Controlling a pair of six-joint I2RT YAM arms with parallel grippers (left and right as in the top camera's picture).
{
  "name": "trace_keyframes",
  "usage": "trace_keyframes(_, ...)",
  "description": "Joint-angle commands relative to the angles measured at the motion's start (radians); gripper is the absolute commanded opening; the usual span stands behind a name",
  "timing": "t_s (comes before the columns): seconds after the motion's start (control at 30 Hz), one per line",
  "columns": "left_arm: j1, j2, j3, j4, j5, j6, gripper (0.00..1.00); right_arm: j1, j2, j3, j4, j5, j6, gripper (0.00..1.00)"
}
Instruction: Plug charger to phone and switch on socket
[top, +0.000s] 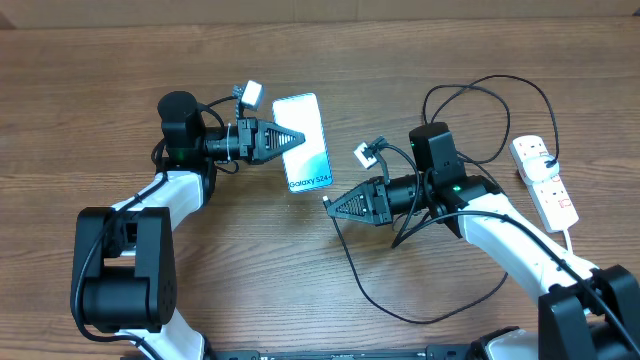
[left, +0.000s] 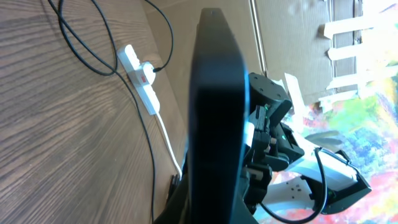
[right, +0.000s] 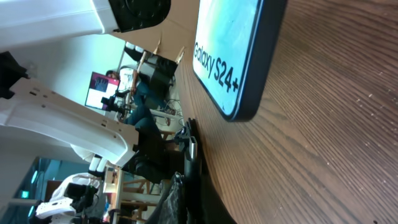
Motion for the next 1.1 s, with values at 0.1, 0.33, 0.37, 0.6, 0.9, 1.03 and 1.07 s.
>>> trace_keyframes(0.1,0.001,0.006,0.025,0.007,-0.028,-0.023,0.05,0.036,0.027,-0.005,0.078,0.030,0.086,0.04)
trace_keyframes(0.33,0.001,0.006,0.025,0.008,-0.033,-0.024,0.04,0.036,0.037,-0.006,0.165,0.039,0.169,0.04)
trace_keyframes(0.37,0.001,0.006,0.025,0.008,-0.036,-0.031,0.04,0.036,0.037,-0.006,0.182,0.040,0.180,0.04)
trace_keyframes(0.6,0.002,0.006,0.025,0.011,-0.038,-0.039,0.04,0.036,0.039,-0.006,0.206,0.067,0.211,0.04)
trace_keyframes(0.9,0.002,0.006,0.025,0.112,-0.055,-0.119,0.04,0.036,0.043,-0.006,0.206,0.066,0.211,0.04)
trace_keyframes(1.03,0.002,0.006,0.025,0.128,-0.055,-0.138,0.04,0.036,0.043,-0.006,0.215,0.066,0.212,0.04)
trace_keyframes(1.07,0.002,0.006,0.025,0.128,-0.055,-0.138,0.05,0.036,0.043,-0.006,0.220,0.066,0.212,0.04)
